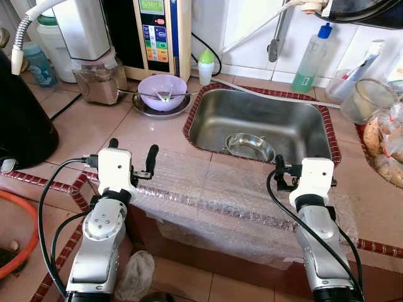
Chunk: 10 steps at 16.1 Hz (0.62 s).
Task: Kitchen organization
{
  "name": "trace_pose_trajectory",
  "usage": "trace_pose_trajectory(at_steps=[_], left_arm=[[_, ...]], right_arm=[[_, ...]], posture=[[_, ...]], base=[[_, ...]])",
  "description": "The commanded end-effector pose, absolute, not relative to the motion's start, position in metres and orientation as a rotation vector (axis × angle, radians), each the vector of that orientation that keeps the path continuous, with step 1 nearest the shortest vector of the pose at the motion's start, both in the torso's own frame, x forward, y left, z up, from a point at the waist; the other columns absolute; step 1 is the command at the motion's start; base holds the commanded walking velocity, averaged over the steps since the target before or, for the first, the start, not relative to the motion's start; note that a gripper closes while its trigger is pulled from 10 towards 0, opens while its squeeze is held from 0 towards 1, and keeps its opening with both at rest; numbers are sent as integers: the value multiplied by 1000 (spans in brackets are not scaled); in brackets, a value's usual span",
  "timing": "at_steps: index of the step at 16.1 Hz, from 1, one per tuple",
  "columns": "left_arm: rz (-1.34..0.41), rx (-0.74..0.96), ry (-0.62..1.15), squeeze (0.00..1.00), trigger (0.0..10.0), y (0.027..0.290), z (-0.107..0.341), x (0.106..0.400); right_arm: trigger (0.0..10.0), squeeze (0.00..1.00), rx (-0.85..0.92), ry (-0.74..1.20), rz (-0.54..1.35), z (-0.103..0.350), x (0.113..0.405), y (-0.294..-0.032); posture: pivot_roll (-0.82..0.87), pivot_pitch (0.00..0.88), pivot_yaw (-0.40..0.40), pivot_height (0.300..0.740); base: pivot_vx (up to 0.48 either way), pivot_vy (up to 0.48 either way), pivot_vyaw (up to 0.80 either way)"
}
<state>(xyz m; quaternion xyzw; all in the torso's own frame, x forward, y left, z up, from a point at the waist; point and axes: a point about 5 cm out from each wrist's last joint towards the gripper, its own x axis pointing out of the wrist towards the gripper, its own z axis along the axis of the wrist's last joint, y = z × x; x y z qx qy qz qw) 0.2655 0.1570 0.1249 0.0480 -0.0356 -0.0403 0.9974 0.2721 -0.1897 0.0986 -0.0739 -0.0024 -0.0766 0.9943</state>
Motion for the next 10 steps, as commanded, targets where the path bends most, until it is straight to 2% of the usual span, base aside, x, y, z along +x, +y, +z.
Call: trace_pose_trajectory(at_steps=[1,4,5,7,10], left_arm=[[-92,102,-86,0,10000,156,128,265],[-92,102,-86,0,10000,156,128,265],[-95,101,-85,0,10000,155,128,265],[-33,84,-86,0,10000,167,132,273],[-34,82,-85,0,10000,167,132,273]], right_arm=[[10000,0,-143,-30,-152,106,273,-190],[10000,0,-143,-30,-152,106,273,-190],[10000,0,-152,-27,-156,106,273,-190],[10000,0,-75,-81,-54,117,296,-168],[10000,0,-77,-81,-55,117,296,-170]], posture=[[-37,0,46,740],[-37,0,46,740],[0,0,0,740],[18,0,20,740],[16,0,23,740]], base=[[0,0,0],[0,0,0],[0,0,0],[0,0,0],[0,0,0]])
